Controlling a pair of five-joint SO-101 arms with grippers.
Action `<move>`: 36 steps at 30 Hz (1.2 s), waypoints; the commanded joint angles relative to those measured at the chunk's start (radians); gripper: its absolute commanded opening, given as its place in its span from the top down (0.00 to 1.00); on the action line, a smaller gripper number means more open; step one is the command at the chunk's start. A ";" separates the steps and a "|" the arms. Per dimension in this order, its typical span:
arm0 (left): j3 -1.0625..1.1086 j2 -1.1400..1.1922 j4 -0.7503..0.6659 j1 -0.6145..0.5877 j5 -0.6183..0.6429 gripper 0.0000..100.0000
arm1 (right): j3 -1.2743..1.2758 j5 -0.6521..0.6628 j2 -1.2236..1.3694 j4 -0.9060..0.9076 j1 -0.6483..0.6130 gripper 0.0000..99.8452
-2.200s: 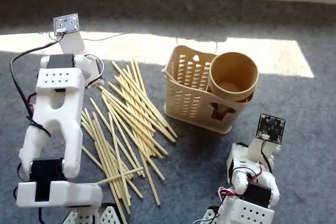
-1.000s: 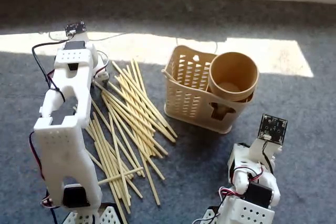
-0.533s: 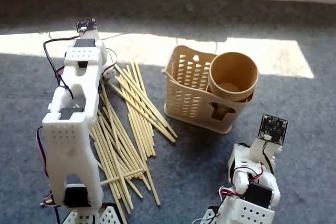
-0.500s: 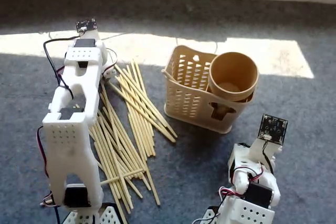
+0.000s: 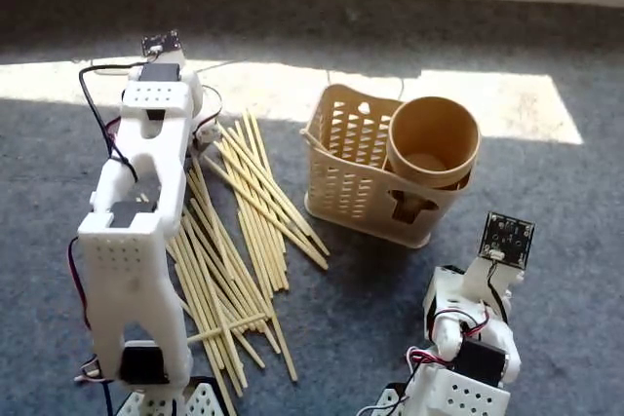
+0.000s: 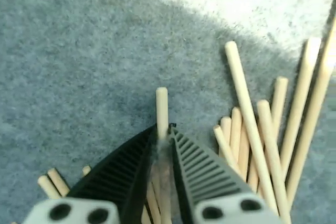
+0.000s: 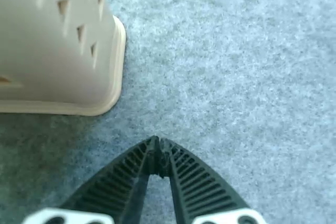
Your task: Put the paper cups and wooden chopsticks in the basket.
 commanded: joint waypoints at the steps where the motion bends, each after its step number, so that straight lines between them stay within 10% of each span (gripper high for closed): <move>1: 0.033 -0.120 0.002 0.031 -0.008 0.99 | 0.107 -0.005 -0.005 -0.016 0.012 0.98; 36: 0.897 -1.190 -0.525 0.061 -0.046 0.99 | 0.107 -0.005 -0.005 -0.018 0.008 0.98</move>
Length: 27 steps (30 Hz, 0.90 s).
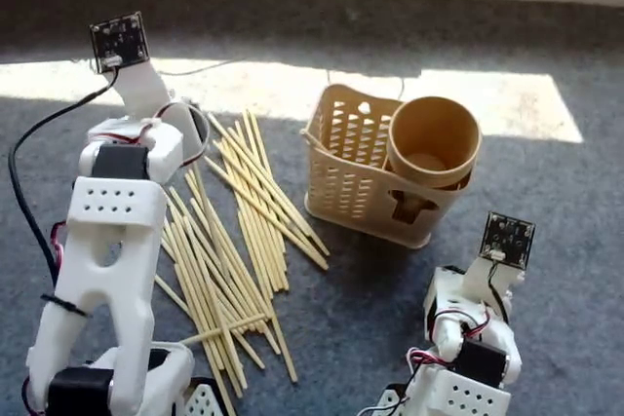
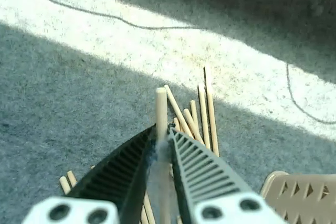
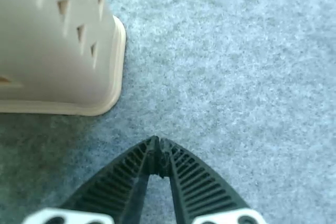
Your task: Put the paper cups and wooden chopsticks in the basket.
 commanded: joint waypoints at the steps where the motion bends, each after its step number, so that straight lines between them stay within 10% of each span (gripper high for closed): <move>1: -0.008 -0.102 -0.040 0.033 -0.003 0.99 | 0.107 -0.005 -0.005 -0.018 0.008 0.98; 27: -0.054 -0.423 -0.416 0.441 -0.129 0.99 | 0.107 -0.005 -0.005 -0.019 0.008 0.98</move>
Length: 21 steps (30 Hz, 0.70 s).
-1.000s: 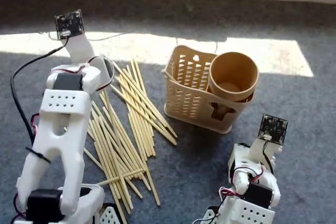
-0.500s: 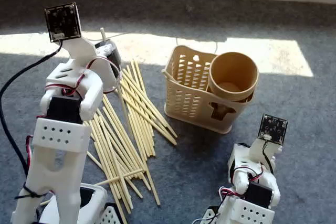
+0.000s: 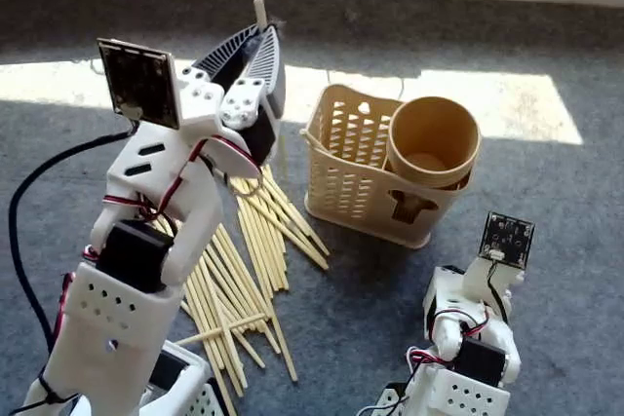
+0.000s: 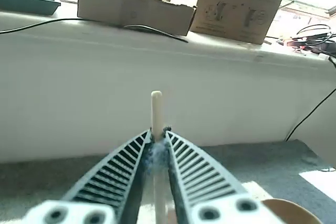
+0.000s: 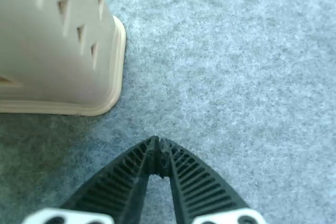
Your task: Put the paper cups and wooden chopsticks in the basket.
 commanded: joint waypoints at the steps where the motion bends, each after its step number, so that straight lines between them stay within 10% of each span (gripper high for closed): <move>1: -0.077 -0.016 -0.064 0.035 -0.018 0.99 | 0.105 -0.005 -0.005 -0.019 0.008 0.98; 21: -0.134 0.036 -0.187 0.036 -0.017 0.99 | 0.104 -0.005 -0.005 -0.022 0.007 0.98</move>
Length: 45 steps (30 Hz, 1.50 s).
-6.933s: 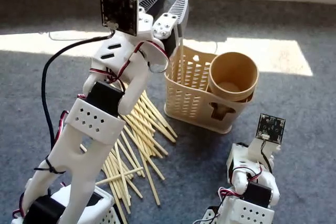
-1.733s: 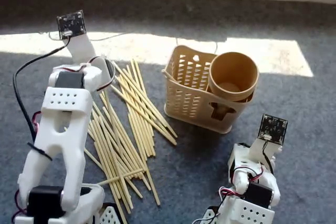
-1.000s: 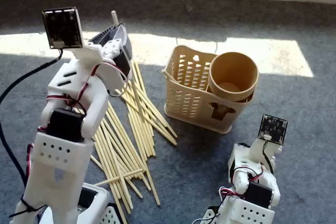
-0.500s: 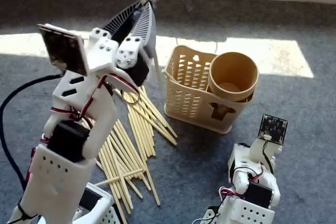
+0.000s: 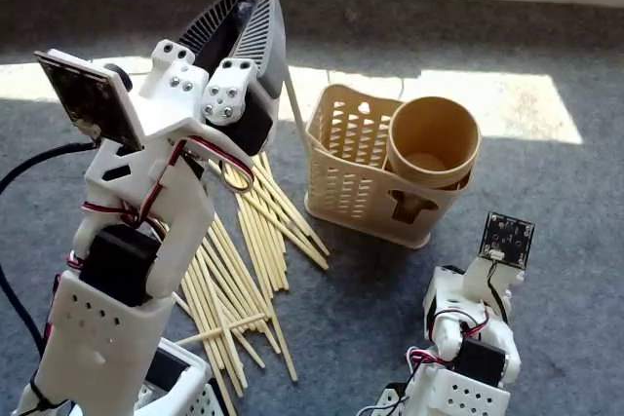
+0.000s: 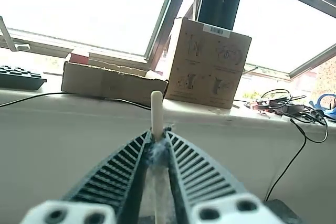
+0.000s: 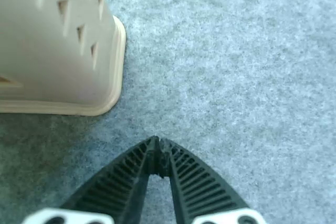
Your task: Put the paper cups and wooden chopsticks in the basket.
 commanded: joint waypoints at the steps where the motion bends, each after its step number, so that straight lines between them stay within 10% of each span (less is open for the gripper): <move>1: -0.005 0.051 -0.077 0.013 -0.017 0.99 | 0.104 -0.005 -0.005 -0.022 0.007 0.98; 45: -0.021 0.199 -0.021 0.013 -0.018 0.93 | 0.104 -0.005 -0.005 -0.022 0.012 0.98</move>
